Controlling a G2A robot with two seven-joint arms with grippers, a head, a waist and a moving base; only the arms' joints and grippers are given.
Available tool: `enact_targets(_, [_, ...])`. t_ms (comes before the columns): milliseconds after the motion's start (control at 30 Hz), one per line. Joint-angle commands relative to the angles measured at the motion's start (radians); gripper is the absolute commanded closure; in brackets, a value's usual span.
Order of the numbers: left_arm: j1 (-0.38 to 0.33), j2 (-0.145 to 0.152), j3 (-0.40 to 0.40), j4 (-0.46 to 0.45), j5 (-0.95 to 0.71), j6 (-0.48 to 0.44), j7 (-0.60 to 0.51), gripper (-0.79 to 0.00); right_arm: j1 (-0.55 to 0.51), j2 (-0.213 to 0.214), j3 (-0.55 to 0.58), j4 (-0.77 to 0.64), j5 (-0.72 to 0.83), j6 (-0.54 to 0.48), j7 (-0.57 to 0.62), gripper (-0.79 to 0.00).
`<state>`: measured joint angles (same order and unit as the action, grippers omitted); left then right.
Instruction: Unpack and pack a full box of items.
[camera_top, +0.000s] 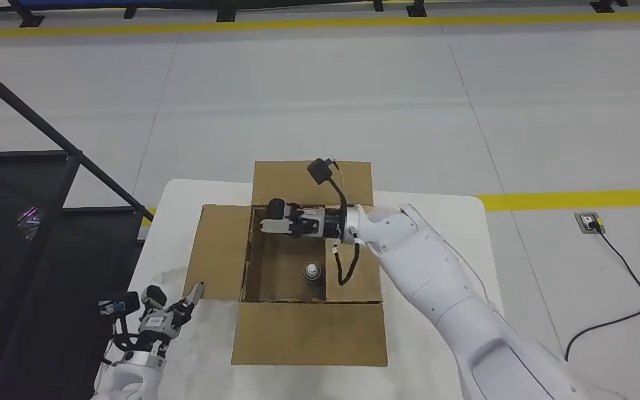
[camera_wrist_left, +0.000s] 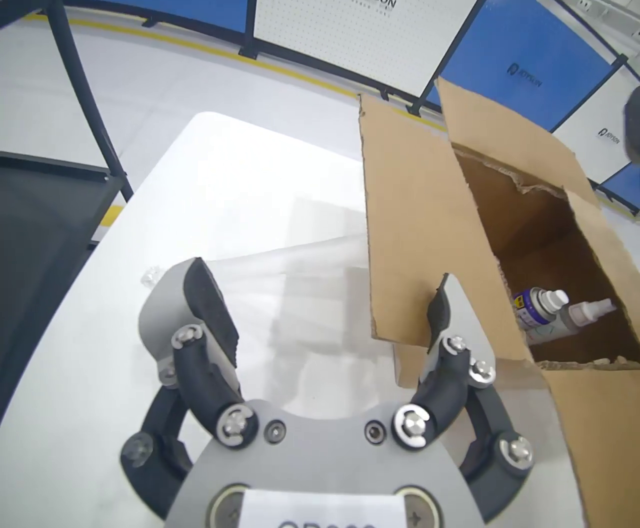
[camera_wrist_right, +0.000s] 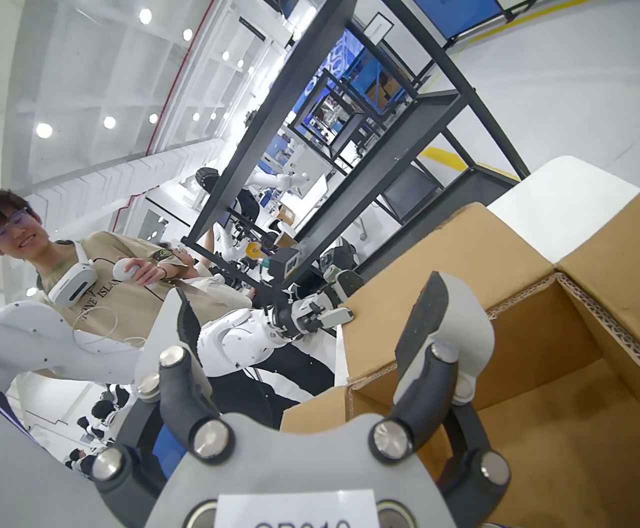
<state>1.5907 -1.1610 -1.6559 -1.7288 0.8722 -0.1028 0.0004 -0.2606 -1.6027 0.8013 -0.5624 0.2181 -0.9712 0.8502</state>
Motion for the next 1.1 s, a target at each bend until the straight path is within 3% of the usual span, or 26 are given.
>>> enact_targets(0, [-0.008, 0.001, -0.001, 0.016, 0.002, -0.009, -0.02, -0.785, -0.031, 0.03, 0.014, -0.067, -0.009, -0.003, -0.004, -0.785])
enact_targets(267, [-0.009, 0.003, -0.027, 0.042, 0.001, -0.037, -0.038, -0.785, -0.197, 0.162, 0.164, -0.369, -0.05, 0.06, 0.059, -0.785])
enact_targets(433, [-0.005, 0.004, -0.043, 0.047, -0.007, -0.061, -0.045, -0.785, -0.297, 0.208, 0.247, -0.543, -0.071, 0.145, 0.104, -0.785])
enact_targets(600, [0.015, 0.006, -0.072, 0.028, -0.027, -0.112, -0.033, -0.785, -0.344, 0.229, 0.279, -0.62, -0.101, 0.247, 0.12, -0.785])
enact_targets(800, [0.062, 0.012, -0.146, -0.044, -0.103, -0.227, -0.027, -0.785, -0.344, 0.229, 0.279, -0.62, -0.101, 0.247, 0.12, -0.785])
enact_targets(1067, [0.132, 0.014, -0.25, -0.201, -0.226, -0.292, -0.024, -0.785, -0.37, 0.233, 0.291, -0.638, -0.112, 0.24, 0.082, -0.785])
